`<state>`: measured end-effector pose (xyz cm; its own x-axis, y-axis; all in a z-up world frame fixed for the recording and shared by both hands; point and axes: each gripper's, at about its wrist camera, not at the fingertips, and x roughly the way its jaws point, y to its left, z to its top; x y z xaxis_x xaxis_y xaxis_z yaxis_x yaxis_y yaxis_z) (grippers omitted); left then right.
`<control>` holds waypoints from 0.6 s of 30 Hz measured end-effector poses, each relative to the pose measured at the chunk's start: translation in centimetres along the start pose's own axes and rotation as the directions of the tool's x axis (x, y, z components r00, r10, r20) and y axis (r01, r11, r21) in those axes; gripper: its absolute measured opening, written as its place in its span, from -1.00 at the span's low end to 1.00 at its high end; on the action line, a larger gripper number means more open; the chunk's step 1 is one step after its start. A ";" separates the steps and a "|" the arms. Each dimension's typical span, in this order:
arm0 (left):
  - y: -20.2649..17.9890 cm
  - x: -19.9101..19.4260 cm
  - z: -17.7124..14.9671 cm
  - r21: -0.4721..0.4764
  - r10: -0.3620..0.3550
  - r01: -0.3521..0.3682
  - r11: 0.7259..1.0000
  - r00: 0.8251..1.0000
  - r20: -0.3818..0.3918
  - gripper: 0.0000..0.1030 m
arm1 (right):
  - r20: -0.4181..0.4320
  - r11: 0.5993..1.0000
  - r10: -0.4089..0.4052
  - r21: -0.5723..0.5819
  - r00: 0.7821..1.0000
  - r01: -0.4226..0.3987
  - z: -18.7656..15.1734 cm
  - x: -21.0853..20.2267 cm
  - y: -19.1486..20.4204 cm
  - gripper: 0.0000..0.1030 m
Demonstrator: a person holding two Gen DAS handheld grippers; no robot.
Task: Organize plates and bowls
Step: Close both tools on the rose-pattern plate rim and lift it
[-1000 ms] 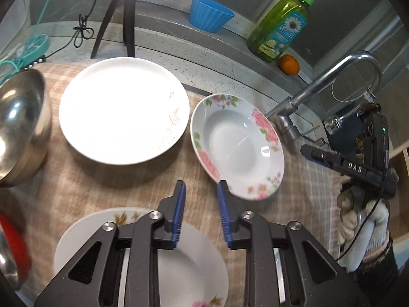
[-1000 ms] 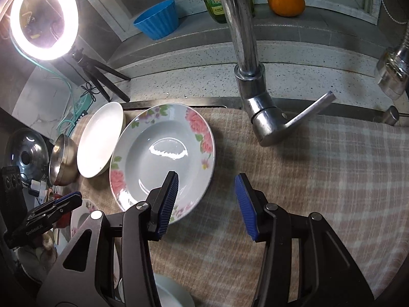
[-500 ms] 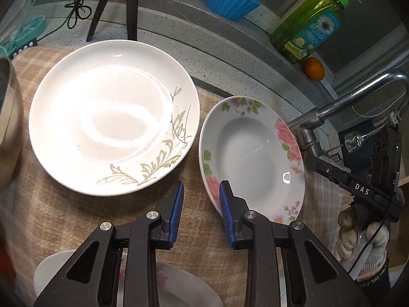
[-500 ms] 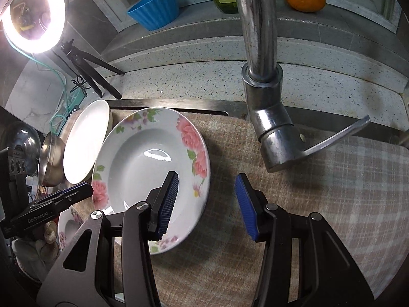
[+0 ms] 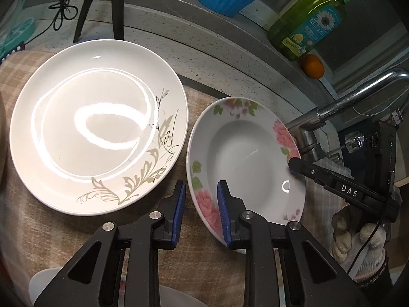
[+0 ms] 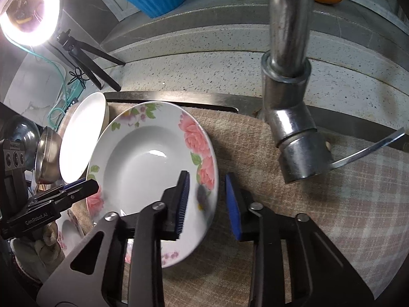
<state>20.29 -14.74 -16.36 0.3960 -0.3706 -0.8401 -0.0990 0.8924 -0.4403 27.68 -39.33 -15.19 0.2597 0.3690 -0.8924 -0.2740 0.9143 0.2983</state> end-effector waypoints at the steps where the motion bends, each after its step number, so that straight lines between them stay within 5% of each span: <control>1: 0.0 0.0 0.1 -0.001 -0.006 0.006 1.000 1.000 0.000 -0.64 | -0.003 1.000 -0.006 -0.002 1.000 0.006 0.1 0.2 0.2 -0.63; 18: -0.4 -0.7 -0.1 0.056 0.021 -0.021 0.998 1.000 0.009 -0.65 | -0.011 0.999 0.003 0.043 1.000 -0.002 -1.2 -0.6 0.2 -0.70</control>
<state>20.00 -14.90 -15.62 0.4019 -0.3497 -0.8463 -0.0559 0.9131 -0.4039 26.35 -39.54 -15.02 0.2487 0.3695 -0.8953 -0.2341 0.9199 0.3146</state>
